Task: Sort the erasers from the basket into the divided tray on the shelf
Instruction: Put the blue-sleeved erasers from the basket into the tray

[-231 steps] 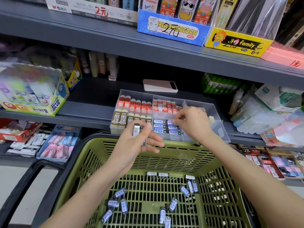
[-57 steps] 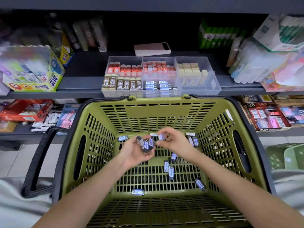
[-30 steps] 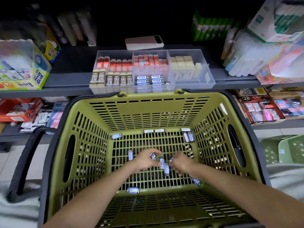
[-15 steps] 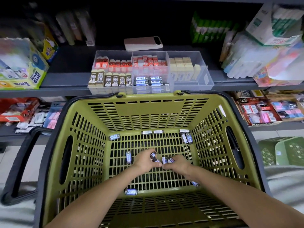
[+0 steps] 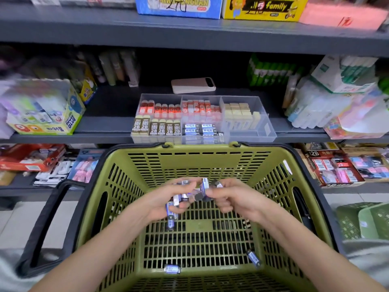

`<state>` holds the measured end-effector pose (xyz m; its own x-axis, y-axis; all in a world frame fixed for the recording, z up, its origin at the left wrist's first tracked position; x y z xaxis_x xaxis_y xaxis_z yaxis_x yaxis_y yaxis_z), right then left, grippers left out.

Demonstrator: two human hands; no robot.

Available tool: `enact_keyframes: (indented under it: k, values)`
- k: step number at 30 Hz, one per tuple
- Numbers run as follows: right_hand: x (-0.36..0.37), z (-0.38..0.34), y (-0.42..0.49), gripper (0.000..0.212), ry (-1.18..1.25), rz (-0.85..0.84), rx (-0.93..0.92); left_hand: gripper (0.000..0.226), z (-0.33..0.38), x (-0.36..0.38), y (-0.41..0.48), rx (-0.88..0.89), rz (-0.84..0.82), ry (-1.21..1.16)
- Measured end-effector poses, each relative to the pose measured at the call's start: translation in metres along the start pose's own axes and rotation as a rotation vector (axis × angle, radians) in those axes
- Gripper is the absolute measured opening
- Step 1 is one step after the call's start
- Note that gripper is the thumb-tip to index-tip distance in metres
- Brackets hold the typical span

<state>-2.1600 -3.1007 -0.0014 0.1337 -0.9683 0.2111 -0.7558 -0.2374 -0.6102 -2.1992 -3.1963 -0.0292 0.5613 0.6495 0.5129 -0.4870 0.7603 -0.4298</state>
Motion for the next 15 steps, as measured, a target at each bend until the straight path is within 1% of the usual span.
enact_keyframes:
  k: [2, 4, 6, 8, 10, 11, 12, 14, 15]
  values:
    - [0.009, -0.012, -0.004, 0.019, 0.01, -0.038, 0.006, 0.024, 0.015, 0.01, -0.004, 0.052, -0.043, 0.017]
    - [0.013, -0.021, -0.007, 0.021, 0.008, -0.028, -0.011, 0.019, 0.025, 0.012, -0.006, 0.1, -0.018, -0.006]
    - [0.013, -0.028, -0.008, 0.025, -0.03, 0.015, -0.05, 0.015, 0.033, 0.009, -0.008, 0.144, 0.023, -0.036]
    - [0.008, -0.039, -0.011, 0.034, -0.048, 0.08, -0.114, 0.013, 0.043, 0.007, -0.013, 0.19, 0.041, -0.073]
    - [0.001, -0.057, -0.015, 0.034, 0.02, 0.116, -0.2, 0.008, 0.06, 0.006, -0.018, 0.266, 0.037, -0.066]
    - [-0.002, -0.068, -0.017, 0.029, 0.056, 0.12, -0.249, 0.009, 0.072, 0.005, -0.022, 0.314, 0.033, -0.048]
    - [-0.006, -0.08, -0.019, 0.021, 0.056, 0.14, -0.293, 0.019, 0.085, 0.005, -0.025, 0.368, 0.031, -0.035]
    - [-0.015, -0.103, -0.022, 0.011, -0.07, 0.252, -0.357, 0.043, 0.111, -0.001, -0.03, 0.471, 0.065, -0.053]
    - [-0.019, -0.115, -0.022, 0.01, -0.147, 0.318, -0.389, 0.05, 0.124, -0.005, -0.033, 0.519, 0.088, -0.074]
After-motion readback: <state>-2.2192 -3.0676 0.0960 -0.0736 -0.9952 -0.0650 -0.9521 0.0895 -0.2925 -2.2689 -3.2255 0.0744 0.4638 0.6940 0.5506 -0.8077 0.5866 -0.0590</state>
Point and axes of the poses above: each hand's wrist, its own y-axis towards the middle knuckle, its own x-axis out of the palm, z = x × y, the point moved 9 cm from there along y, towards the middle knuckle, and after that the axes turned 7 degrees about x, right-handed, at the moved point
